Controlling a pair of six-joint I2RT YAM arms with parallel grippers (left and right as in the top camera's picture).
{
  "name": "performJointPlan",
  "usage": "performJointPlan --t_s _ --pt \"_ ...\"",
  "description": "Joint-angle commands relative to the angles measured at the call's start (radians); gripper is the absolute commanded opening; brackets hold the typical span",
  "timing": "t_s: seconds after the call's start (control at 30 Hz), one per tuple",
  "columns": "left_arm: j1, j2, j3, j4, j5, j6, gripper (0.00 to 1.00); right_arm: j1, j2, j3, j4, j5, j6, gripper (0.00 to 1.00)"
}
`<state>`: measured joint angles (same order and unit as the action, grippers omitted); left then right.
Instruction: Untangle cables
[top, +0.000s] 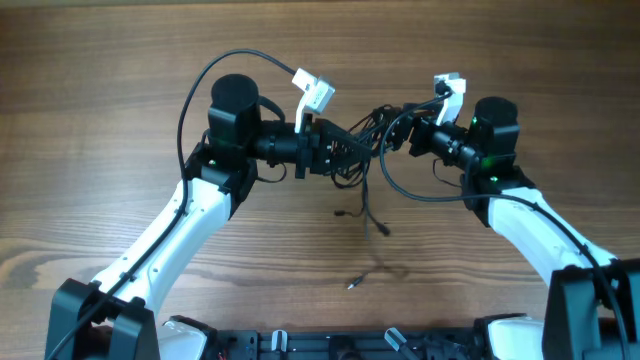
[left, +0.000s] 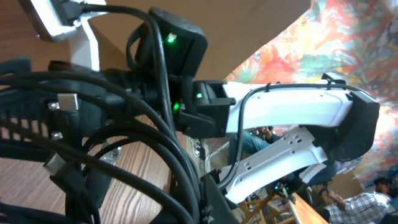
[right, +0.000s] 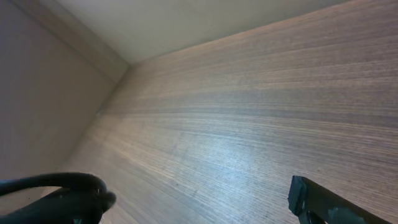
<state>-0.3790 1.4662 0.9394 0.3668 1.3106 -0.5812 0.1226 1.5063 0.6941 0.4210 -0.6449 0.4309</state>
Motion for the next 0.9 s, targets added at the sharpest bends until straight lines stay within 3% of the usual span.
performJointPlan --t_s 0.0,0.13,0.3,0.47,0.87 --pt "-0.005 -0.020 0.009 0.027 0.118 -0.037 0.04 -0.066 0.059 0.003 -0.011 0.159 0.018 1.00" --pt "-0.005 -0.021 0.009 0.040 0.122 -0.078 0.04 -0.130 0.059 0.003 -0.033 0.241 0.017 1.00" --pt "-0.005 -0.021 0.009 0.138 0.128 -0.112 0.04 -0.224 0.059 0.005 -0.038 0.205 0.013 0.98" --pt "-0.005 -0.021 0.009 0.204 0.129 -0.194 0.04 -0.246 0.059 0.005 -0.104 0.342 0.017 0.95" --pt "0.026 -0.021 0.009 0.274 0.121 -0.199 0.04 -0.363 0.059 0.005 -0.232 0.453 0.013 1.00"
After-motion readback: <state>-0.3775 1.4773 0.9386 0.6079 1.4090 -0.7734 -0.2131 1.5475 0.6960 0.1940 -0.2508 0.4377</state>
